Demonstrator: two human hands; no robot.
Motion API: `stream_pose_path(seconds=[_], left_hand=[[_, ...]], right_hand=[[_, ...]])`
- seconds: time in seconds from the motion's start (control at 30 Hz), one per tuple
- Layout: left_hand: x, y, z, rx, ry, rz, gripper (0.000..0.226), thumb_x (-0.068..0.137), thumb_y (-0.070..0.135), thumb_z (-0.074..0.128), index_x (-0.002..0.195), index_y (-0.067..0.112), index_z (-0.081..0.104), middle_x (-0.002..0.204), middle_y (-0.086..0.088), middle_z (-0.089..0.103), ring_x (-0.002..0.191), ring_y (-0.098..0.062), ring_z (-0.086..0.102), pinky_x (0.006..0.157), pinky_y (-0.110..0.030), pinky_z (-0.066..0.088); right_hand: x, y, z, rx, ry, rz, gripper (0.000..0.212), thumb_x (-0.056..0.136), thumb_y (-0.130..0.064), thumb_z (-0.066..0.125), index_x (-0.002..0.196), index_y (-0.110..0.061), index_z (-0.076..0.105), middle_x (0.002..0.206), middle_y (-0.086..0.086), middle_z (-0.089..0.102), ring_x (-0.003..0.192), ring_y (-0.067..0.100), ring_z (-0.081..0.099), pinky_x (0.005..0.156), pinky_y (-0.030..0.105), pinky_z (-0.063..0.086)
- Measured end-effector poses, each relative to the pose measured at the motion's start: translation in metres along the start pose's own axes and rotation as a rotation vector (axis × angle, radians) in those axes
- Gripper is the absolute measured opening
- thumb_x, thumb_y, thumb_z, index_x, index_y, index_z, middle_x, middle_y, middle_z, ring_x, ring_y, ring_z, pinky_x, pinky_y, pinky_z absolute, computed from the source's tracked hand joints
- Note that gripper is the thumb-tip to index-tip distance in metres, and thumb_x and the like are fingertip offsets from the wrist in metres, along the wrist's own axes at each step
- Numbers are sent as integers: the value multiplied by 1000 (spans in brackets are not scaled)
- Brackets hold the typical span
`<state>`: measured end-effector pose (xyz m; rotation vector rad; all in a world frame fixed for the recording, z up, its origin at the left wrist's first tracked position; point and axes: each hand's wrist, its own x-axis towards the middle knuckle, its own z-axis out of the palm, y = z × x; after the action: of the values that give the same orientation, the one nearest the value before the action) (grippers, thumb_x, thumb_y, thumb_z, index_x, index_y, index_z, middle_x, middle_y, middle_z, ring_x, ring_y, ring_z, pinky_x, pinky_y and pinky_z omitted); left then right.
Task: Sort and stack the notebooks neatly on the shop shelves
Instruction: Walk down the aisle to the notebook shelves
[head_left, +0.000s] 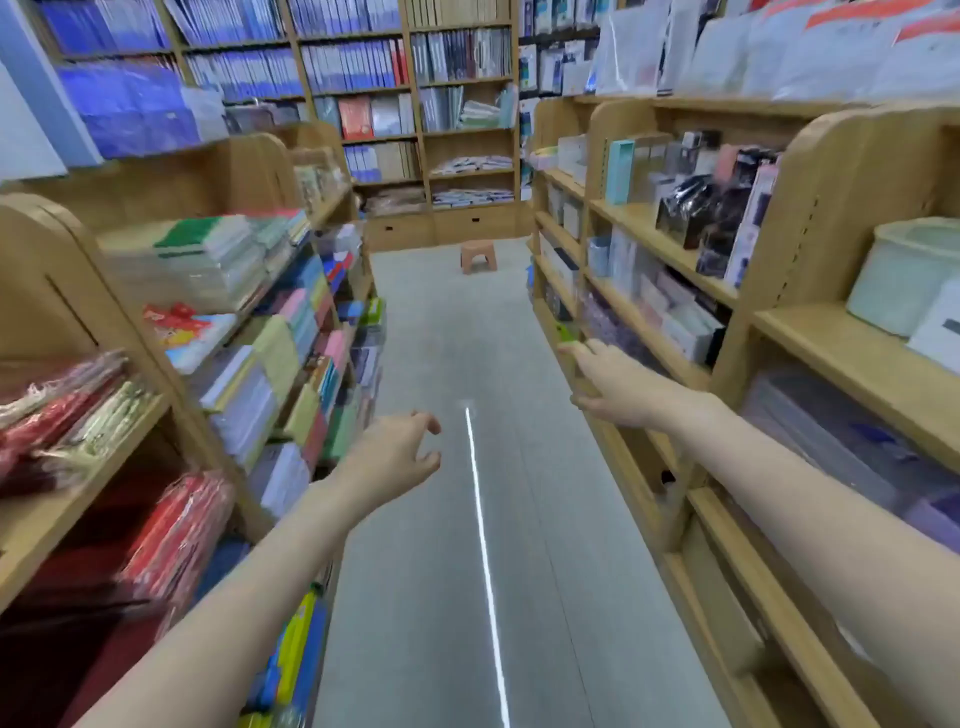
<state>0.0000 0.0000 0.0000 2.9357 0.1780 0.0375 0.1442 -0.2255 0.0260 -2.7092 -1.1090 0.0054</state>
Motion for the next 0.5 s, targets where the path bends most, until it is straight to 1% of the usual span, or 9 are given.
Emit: stream_pose_path(seconds=[0.07,0.13,0.2,0.3,0.37,0.4,0.5], left_hand=[[19,-10,18,-52,-63,-31,41,92,27,51,130,13,45,130,-6,52,117,-20,49,90,-27,36],[43,-22,38,-92,-144,-63,44,93,26,51,134,13,42,135,-6,48,121,-21,47,92,-27,36],[73,-34,56,-93,-187,-66,44,93,27,51,133,13,43,134,-7,49,120,-23,48,94,-30,38],[134,-57,82,-82,-197,-40,41,93,26,52,131,14,46,132,-8,50,118,-23,49,94,-31,39],[187,-76,95,-73,-228,-26,39,93,24,52,130,12,48,133,-7,48,119,-23,48,94,-30,36],[216,-84,100,-60,-246,-32,39,93,24,51,129,11,48,135,-8,47,120,-24,47,94,-30,35],[309,-108,101,-27,-283,-54,39,93,23,51,130,9,50,143,-10,38,125,-28,43,100,-31,32]], right_hand=[[19,11,9,35,-46,23,64,92,-18,53,146,-12,20,138,14,38,122,28,44,97,33,38],[39,28,17,117,-63,87,63,92,-17,54,146,-11,21,137,15,41,116,27,49,91,31,40],[70,51,34,175,-74,131,63,91,-18,55,144,-11,23,136,15,44,117,27,49,92,32,40],[131,89,56,300,-59,206,61,90,-22,57,142,-15,26,135,12,48,117,26,51,94,33,42],[182,115,70,515,-22,306,58,90,-20,58,140,-13,29,130,12,50,109,26,56,91,36,49],[208,126,75,643,8,361,55,90,-17,58,138,-12,32,125,12,51,104,25,57,86,35,52],[295,158,81,962,55,568,45,91,-12,56,132,-7,38,113,14,56,95,22,61,75,30,54]])
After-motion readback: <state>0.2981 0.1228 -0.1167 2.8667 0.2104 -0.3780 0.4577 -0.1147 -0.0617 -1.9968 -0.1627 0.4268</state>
